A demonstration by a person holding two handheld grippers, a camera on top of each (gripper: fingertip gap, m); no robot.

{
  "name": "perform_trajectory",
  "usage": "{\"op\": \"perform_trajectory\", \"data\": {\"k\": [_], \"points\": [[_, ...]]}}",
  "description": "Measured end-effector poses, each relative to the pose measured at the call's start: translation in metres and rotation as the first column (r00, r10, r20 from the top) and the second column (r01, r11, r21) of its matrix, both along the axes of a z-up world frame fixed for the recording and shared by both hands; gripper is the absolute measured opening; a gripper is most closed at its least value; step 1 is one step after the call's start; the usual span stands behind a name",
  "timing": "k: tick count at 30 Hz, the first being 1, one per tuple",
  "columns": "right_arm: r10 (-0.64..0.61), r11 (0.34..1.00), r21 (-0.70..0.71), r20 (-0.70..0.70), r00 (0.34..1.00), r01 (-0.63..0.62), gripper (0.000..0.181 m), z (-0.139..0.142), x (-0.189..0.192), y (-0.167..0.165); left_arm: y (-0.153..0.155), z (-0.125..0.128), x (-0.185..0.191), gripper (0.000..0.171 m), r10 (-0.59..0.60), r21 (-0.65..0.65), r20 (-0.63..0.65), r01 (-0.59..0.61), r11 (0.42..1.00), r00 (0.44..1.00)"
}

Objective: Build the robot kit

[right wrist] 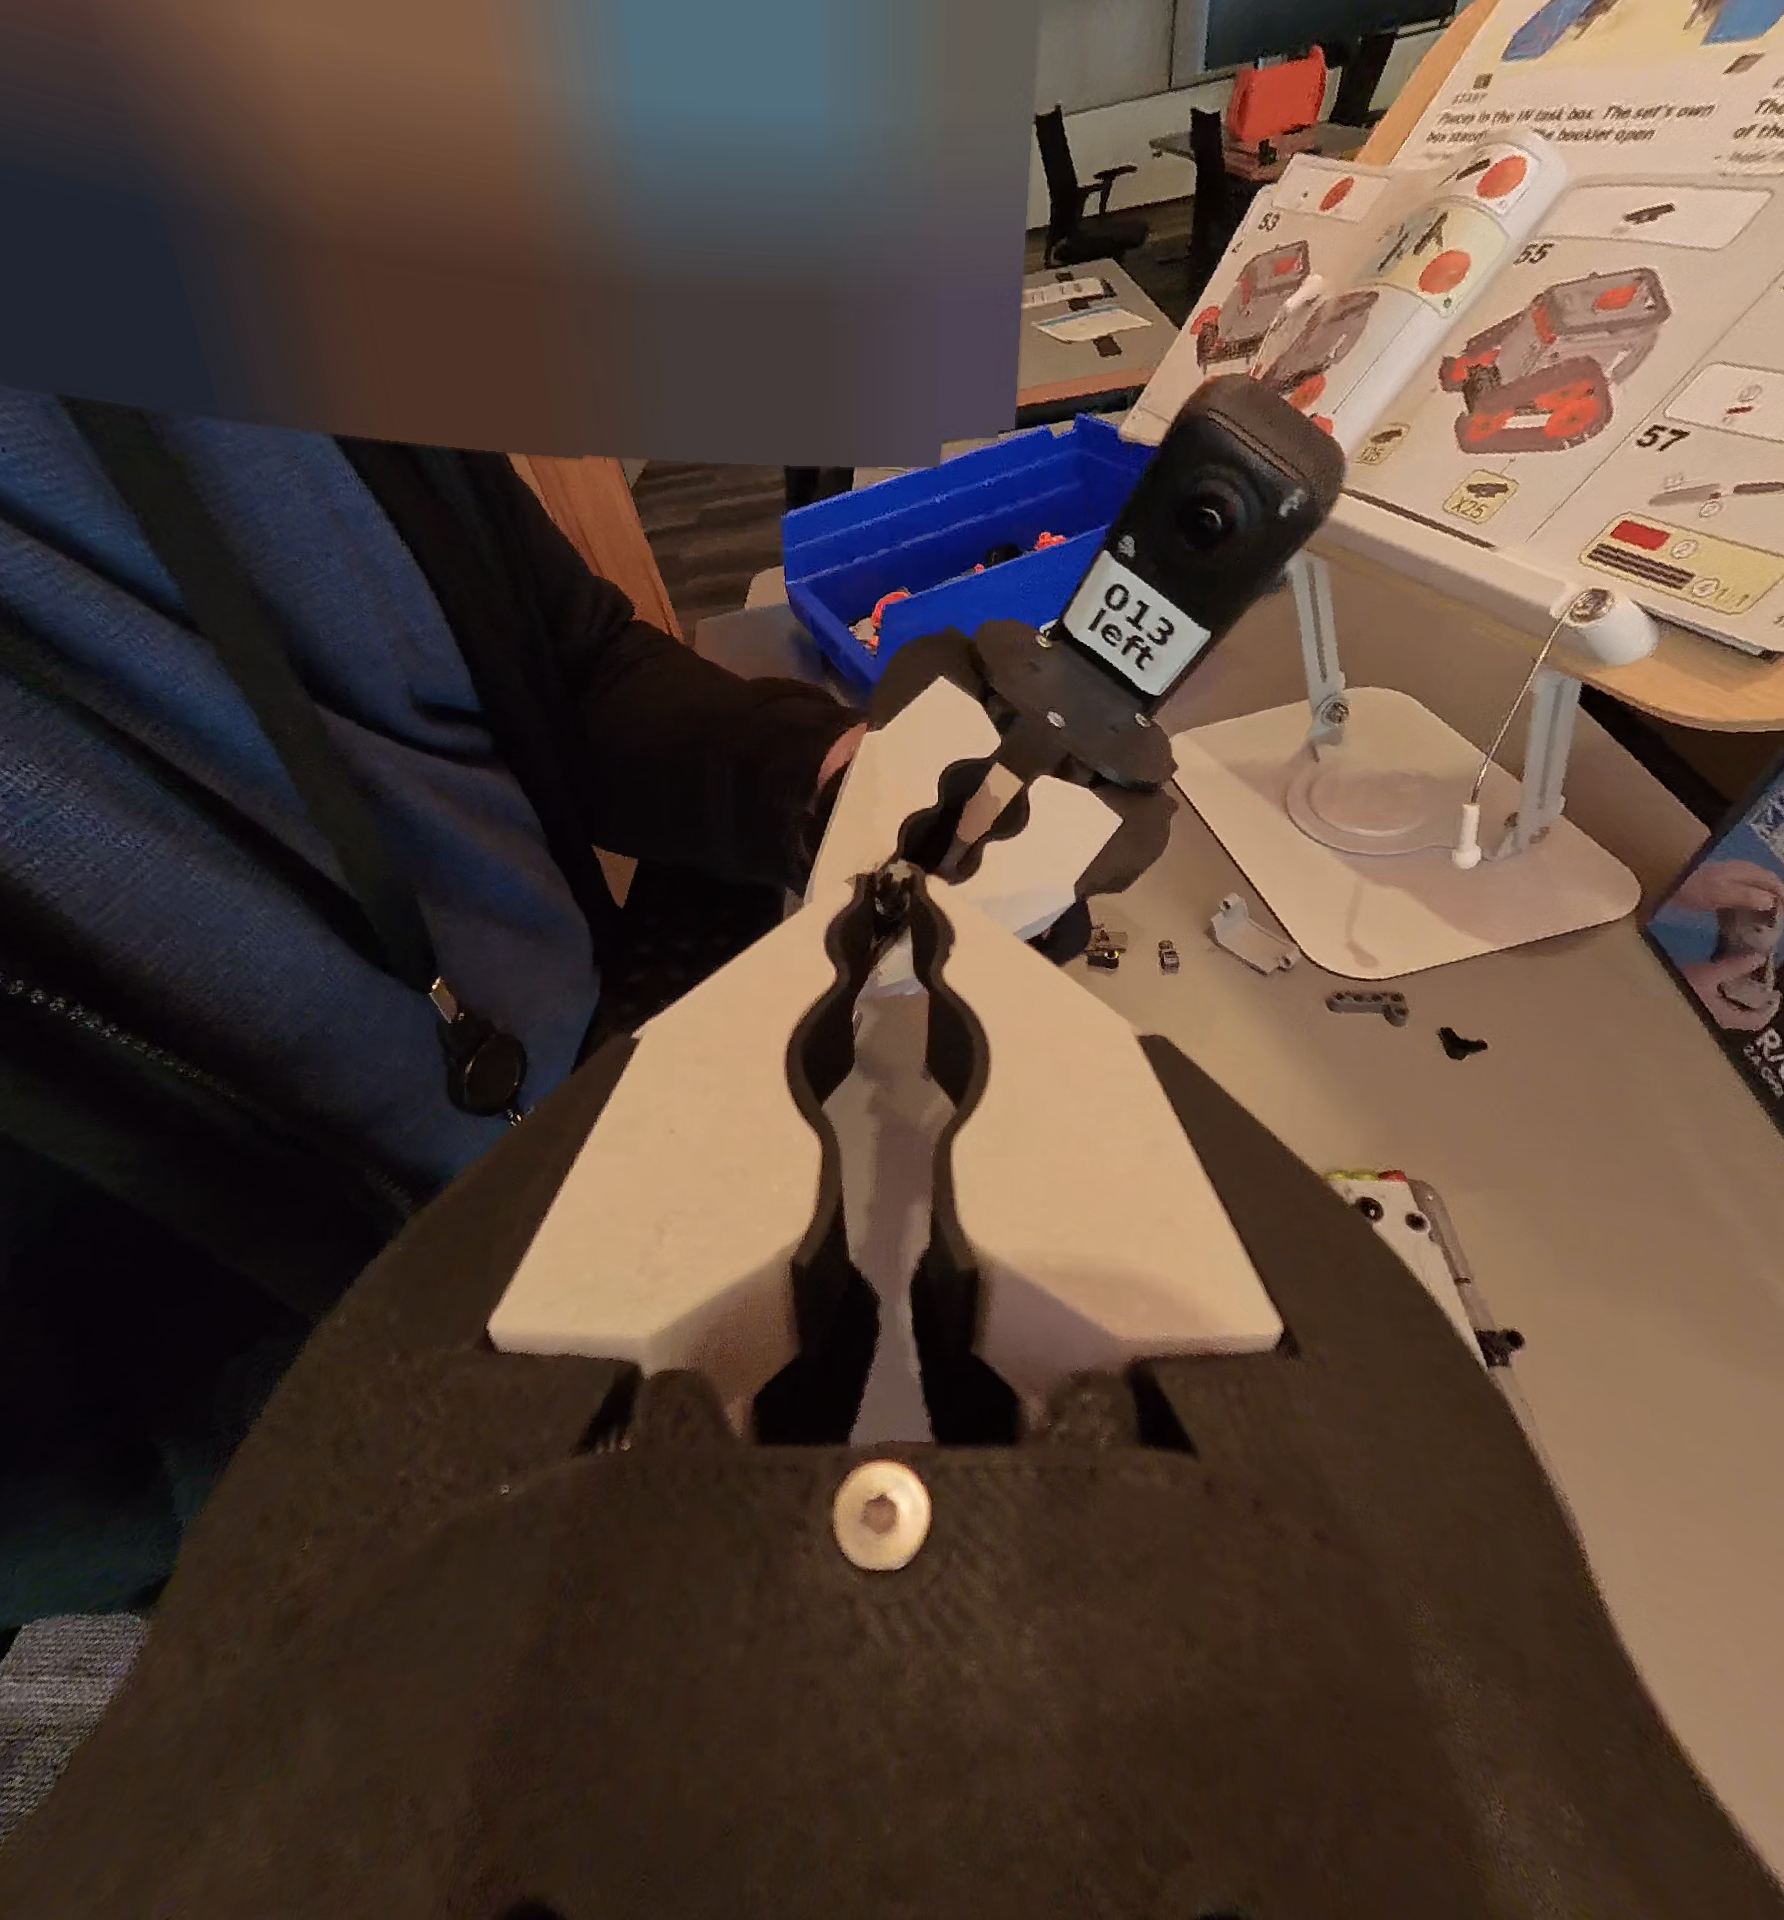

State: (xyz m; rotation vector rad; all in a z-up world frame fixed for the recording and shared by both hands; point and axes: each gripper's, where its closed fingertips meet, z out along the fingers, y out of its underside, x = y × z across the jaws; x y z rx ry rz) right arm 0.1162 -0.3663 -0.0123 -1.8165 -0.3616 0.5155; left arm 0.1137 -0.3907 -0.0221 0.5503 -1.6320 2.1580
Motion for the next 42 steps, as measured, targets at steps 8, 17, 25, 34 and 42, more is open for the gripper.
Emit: {"op": "perform_trajectory", "data": {"k": [8, 17, 25, 34, 42], "points": [[0.019, 1.0, 0.011, 0.014, 1.0, -0.02, 0.003, -0.004, -0.008, -0.002, -0.005, -0.001, -0.006, 0.007, -0.099, -0.077, -0.079, 0.093, 0.993, 0.992], [-0.225, 0.969, -0.097, 0.042, 0.973, 0.228, 0.002, -0.031, 0.054, 0.004, 0.036, -0.049, 0.04, 0.047, 0.43, 0.289, 0.193, -0.47, 0.834, 0.882], [-0.268, 0.937, -0.232, 0.001, 0.963, 0.261, 0.002, -0.06, 0.062, 0.015, 0.039, -0.076, 0.051, 0.045, 0.476, 0.429, 0.404, -0.621, 0.656, 0.781], [-0.256, 0.955, -0.177, -0.076, 0.964, 0.24, 0.002, -0.035, 0.06, 0.017, 0.03, -0.037, 0.057, 0.0, 0.359, 0.261, 0.227, -0.412, 0.873, 0.905], [-0.26, 0.96, -0.141, -0.132, 0.957, 0.241, 0.002, -0.023, 0.058, 0.015, 0.03, -0.022, 0.052, 0.0, 0.24, 0.076, 0.056, -0.244, 0.967, 0.969]]}}
